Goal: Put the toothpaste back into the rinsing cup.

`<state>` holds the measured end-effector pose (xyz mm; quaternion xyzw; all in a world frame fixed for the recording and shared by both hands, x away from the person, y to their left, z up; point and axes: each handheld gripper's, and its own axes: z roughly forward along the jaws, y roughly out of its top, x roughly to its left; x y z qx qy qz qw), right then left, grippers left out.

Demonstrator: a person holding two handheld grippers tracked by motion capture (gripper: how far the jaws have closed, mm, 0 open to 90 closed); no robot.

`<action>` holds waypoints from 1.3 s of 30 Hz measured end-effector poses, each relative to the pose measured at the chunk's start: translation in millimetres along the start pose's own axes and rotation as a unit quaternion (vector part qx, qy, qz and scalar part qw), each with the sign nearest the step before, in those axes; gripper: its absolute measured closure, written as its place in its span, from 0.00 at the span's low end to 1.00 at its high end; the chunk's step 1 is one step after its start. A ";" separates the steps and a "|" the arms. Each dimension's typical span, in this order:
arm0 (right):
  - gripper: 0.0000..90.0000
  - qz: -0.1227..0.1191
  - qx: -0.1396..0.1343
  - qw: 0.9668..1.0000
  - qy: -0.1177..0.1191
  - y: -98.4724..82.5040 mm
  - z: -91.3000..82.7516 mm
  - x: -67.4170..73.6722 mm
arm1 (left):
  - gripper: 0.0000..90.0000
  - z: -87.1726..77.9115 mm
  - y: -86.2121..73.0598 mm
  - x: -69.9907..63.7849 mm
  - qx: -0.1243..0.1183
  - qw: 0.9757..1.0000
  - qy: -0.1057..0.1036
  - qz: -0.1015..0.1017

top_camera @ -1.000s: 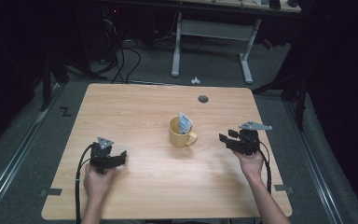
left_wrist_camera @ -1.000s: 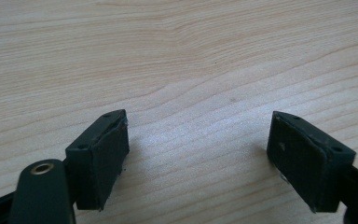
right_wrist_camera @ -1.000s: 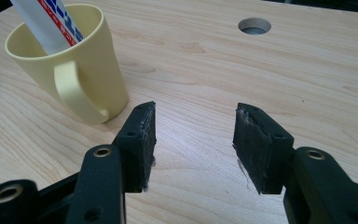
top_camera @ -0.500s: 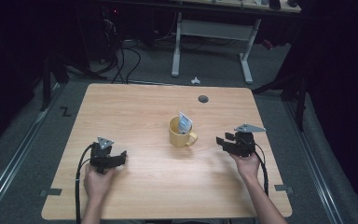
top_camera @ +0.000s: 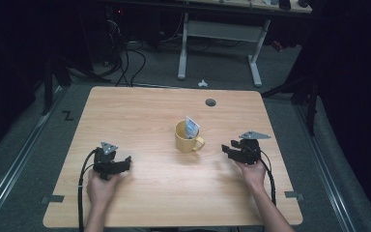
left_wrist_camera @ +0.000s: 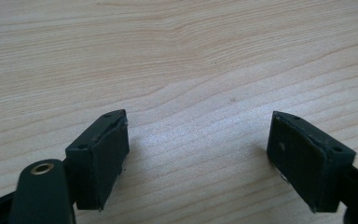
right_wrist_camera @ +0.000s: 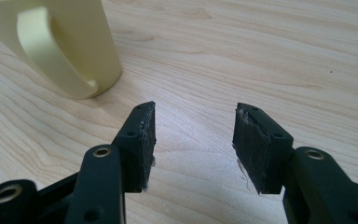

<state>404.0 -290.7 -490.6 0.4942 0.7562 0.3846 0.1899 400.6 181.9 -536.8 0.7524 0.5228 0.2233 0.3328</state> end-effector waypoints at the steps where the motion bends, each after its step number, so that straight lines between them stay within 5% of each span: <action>1: 0.55 0.000 0.001 1.000 -0.001 -0.9 0.8 -0.1 | 0.23 0.0 0.0 0.0 0.000 1.000 0.000 0.000; 39: 0.54 -0.041 0.022 0.999 -0.028 -14.8 30.2 13.0 | 0.23 0.0 0.0 -0.1 0.000 1.000 0.000 -0.001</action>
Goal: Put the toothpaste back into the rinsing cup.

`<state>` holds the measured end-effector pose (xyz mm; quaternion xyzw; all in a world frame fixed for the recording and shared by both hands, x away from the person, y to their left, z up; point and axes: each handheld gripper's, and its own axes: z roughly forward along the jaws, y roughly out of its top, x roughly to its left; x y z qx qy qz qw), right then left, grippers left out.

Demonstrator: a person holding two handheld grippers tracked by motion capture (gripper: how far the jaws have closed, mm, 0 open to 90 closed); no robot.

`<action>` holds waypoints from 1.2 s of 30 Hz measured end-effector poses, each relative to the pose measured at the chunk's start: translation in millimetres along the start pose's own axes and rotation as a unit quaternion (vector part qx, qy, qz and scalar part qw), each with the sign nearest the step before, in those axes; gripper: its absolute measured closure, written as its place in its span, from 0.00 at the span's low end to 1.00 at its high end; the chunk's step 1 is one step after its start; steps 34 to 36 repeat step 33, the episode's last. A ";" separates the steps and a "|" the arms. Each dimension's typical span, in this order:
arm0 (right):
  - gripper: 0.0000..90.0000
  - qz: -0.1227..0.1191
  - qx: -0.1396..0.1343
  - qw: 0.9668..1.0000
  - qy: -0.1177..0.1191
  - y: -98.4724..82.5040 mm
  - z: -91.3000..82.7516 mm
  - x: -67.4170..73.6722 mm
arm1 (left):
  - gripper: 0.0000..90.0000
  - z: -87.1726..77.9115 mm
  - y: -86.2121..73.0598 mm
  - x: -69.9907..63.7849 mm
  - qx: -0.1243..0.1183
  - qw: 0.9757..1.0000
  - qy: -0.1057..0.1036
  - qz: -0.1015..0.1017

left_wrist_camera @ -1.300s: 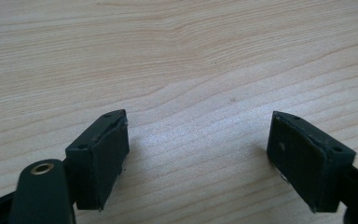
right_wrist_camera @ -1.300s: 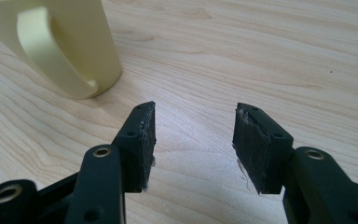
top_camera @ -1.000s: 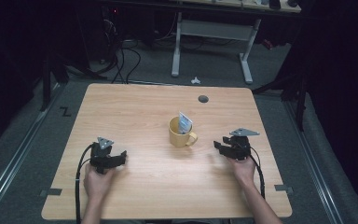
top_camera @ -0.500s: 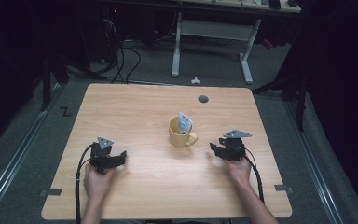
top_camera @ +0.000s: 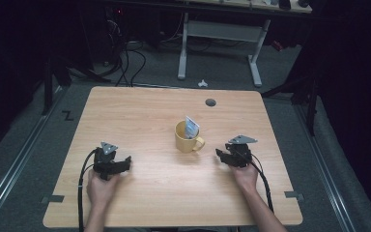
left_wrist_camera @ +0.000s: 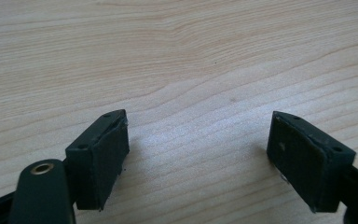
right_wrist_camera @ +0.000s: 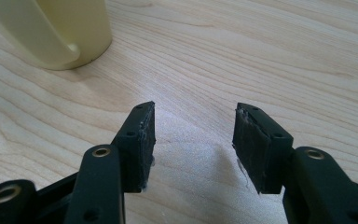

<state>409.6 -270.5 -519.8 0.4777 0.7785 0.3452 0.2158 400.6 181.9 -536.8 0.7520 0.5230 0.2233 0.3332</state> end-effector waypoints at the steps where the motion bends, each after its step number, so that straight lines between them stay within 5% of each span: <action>1: 0.54 0.000 0.000 1.000 -0.001 -0.1 0.5 0.0 | 0.23 0.0 0.0 0.0 0.000 1.000 0.000 0.000; 36: 0.47 0.004 0.011 1.000 -0.016 -5.4 10.6 -0.1 | 0.24 -0.1 -0.1 0.1 -0.001 1.000 -0.001 -0.001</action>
